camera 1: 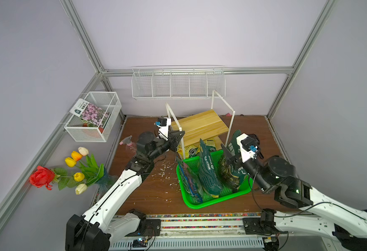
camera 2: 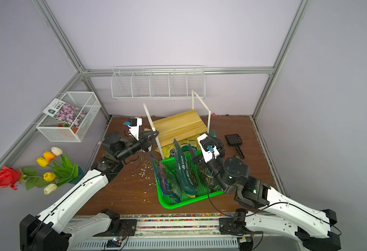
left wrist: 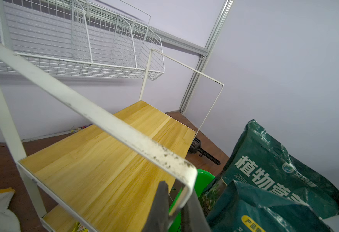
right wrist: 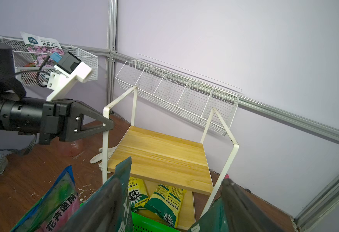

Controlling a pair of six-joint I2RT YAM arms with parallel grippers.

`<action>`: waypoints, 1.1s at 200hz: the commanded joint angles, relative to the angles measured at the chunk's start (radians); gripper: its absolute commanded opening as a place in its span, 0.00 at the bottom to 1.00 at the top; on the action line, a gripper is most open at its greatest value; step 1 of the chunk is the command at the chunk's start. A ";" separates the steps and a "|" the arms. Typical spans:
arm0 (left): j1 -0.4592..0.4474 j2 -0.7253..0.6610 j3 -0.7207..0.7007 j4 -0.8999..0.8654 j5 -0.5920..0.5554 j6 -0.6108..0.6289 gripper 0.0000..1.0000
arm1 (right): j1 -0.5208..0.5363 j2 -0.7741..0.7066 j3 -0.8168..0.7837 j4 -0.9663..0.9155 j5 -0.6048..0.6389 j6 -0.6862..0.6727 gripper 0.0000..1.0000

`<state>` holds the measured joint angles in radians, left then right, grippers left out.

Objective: Take down the fertilizer bag from the shelf
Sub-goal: Adjust the shelf at the center of the board.

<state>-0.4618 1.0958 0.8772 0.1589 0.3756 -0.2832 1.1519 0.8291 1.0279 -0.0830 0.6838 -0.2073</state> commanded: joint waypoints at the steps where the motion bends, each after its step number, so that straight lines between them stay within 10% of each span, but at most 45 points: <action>1: 0.021 0.006 -0.031 -0.077 -0.279 -0.105 0.00 | 0.006 -0.002 -0.014 0.029 0.015 -0.010 0.81; 45: 0.063 -0.029 -0.074 -0.115 -0.424 0.002 0.00 | 0.006 -0.007 -0.012 0.028 0.014 -0.014 0.81; 123: 0.098 -0.094 -0.110 -0.125 -0.342 0.025 0.00 | 0.007 0.014 0.003 0.034 0.007 -0.012 0.81; 220: 0.100 -0.034 -0.003 -0.199 -0.708 0.329 0.00 | 0.005 0.010 0.020 0.017 0.000 -0.018 0.81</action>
<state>-0.4118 1.0153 0.8589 0.1287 0.0078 -0.0887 1.1519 0.8497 1.0283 -0.0772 0.6834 -0.2115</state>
